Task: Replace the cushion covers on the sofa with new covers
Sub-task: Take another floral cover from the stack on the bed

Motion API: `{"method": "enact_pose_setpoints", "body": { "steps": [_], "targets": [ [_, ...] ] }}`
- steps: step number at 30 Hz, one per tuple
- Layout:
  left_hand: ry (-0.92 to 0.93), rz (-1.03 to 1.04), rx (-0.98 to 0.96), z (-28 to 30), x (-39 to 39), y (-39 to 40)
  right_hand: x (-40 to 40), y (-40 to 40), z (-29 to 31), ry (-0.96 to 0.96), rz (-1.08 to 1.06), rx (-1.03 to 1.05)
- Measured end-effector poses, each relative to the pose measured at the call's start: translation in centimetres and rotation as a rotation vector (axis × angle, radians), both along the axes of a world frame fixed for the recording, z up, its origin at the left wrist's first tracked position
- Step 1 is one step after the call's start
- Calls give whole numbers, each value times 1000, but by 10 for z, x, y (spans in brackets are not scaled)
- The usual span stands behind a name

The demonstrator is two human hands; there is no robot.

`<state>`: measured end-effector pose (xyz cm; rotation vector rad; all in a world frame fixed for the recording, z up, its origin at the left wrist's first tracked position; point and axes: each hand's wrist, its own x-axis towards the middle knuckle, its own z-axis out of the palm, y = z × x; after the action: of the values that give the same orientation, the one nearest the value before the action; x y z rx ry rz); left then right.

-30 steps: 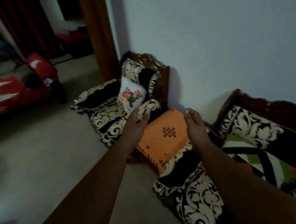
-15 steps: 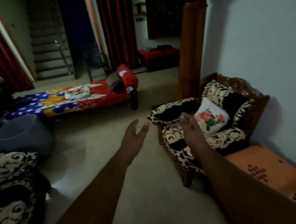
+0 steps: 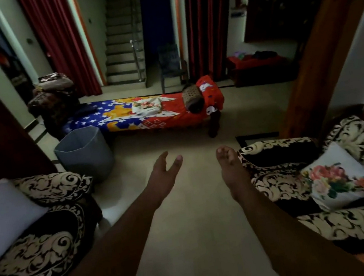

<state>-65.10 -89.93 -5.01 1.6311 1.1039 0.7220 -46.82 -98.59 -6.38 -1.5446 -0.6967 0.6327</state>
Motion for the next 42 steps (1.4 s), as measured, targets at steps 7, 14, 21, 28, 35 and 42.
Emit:
{"method": "enact_pose_setpoints", "body": {
  "steps": [7,14,21,28,35,42],
  "targets": [
    [17,103,-29,4,31,100,48,132,-7,44,138,19],
    [40,181,-51,-18,43,210,66,258,-21,56,232,-31],
    [22,212,-113,-50,43,366,73,407,-44,54,247,-58],
    [133,126,-170,-51,51,522,89,540,-49,50,207,-109],
    [225,92,-118,-64,106,658,147,663,-75,94,169,-122],
    [320,101,-62,-70,175,778,225,799,-98,147,178,-131]
  ]
}}
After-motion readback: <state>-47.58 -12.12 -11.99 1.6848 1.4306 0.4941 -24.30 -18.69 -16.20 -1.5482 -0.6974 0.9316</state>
